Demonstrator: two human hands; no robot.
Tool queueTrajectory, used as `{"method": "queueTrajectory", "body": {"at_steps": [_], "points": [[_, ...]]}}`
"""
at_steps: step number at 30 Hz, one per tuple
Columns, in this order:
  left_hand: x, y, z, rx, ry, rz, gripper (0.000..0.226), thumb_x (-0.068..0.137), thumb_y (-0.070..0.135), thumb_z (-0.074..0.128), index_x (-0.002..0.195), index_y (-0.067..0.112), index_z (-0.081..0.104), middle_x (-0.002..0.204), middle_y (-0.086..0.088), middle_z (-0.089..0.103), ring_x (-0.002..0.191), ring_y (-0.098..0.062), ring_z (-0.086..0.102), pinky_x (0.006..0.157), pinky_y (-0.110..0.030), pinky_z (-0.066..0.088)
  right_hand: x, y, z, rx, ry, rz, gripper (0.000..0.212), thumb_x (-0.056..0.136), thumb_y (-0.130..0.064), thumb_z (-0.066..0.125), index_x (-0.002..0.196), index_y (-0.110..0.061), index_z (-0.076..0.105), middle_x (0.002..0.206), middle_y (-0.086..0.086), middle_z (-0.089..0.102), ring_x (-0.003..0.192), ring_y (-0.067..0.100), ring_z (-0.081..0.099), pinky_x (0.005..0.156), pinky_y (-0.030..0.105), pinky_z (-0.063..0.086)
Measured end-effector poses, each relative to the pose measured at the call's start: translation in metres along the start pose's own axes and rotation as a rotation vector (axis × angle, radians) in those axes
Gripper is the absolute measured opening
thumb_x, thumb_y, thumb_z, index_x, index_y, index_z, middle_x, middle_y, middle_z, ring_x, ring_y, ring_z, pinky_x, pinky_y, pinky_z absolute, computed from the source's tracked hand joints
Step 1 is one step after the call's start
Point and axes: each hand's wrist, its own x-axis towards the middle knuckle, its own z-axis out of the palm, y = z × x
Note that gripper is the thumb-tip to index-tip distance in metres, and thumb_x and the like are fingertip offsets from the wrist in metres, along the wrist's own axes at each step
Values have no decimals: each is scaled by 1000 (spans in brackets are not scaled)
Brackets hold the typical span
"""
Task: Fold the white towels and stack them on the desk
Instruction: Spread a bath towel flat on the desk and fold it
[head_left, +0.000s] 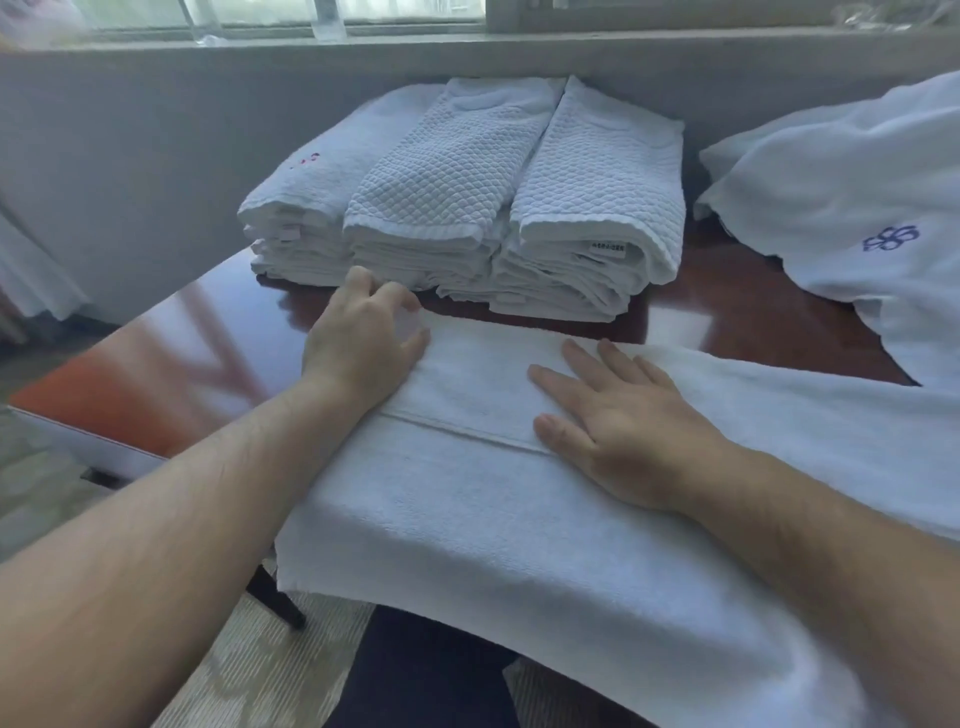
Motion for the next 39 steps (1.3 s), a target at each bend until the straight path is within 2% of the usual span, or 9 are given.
{"method": "queueTrajectory", "body": {"at_steps": [3, 7, 13, 19, 24, 30, 32, 34, 39], "points": [[-12, 26, -4, 135, 50, 105, 37, 89, 27, 67, 126, 23, 63, 125, -6, 50, 121, -31, 41, 102, -47, 34, -5, -3, -5, 42, 43, 28, 59, 101, -60, 19, 157, -41, 22, 170, -4, 8, 156, 24, 2, 126, 38, 2], [-40, 81, -2, -81, -175, 280, 40, 96, 35, 56, 136, 29, 57, 137, 2, 51, 129, -23, 40, 109, -37, 31, -35, 11, -16, -106, 230, 345, 62, 95, -50, 12, 129, -19, 53, 139, 6, 49, 131, 34, 38, 110, 43, 32], [-73, 188, 28, -178, -432, 534, 52, 103, 53, 36, 153, 38, 34, 164, 8, 25, 152, -12, 13, 123, -35, 13, -124, 91, -22, -57, 174, 738, 78, 89, -68, 12, 151, -27, 33, 160, 4, 29, 145, 34, 24, 117, 49, 24], [-88, 287, 62, -120, -509, 662, 64, 101, 60, 30, 158, 31, 22, 169, -1, 11, 155, -20, 3, 125, -43, 6, -183, 178, -17, 14, 104, 1107, 79, 91, -77, 9, 160, -40, 5, 170, 7, -1, 152, 43, 1, 122, 56, 6], [-100, 302, 77, -72, -447, 751, 71, 92, 66, 16, 148, 27, 36, 156, 0, 31, 144, -16, 16, 114, -37, 6, -207, 225, -14, 36, 156, 1128, 79, 87, -77, 9, 159, -46, 1, 171, 2, -5, 154, 38, -4, 122, 57, 1], [-93, 277, 77, 27, -529, 732, 74, 90, 72, 9, 156, 40, 14, 168, 9, 6, 154, -15, 2, 123, -43, 0, -211, 245, -16, 44, 231, 1030, 69, 93, -69, 16, 157, -44, 20, 170, 0, 9, 154, 34, 6, 122, 51, 9], [-96, 283, 75, 59, -545, 717, 67, 96, 66, 14, 157, 37, 12, 168, 6, 4, 154, -16, 0, 123, -46, 0, -215, 245, -18, 77, 299, 1003, 51, 97, -61, 24, 133, -36, 50, 159, 6, 34, 146, 35, 26, 119, 51, 23], [-104, 297, 74, 27, -526, 761, 60, 101, 58, 18, 156, 35, 14, 168, 3, 7, 154, -18, 3, 122, -45, 3, -229, 249, -18, 61, 349, 1067, 41, 95, -58, 23, 107, -29, 50, 142, 10, 49, 134, 36, 37, 112, 52, 30], [-136, 325, 79, -98, -531, 876, 67, 92, 68, 10, 152, 39, 19, 166, 5, 10, 149, -14, 5, 117, -41, 1, -268, 265, -16, 61, 214, 1200, 69, 95, -66, 15, 156, -35, 24, 166, 1, 16, 151, 32, 10, 118, 52, 15]]}}
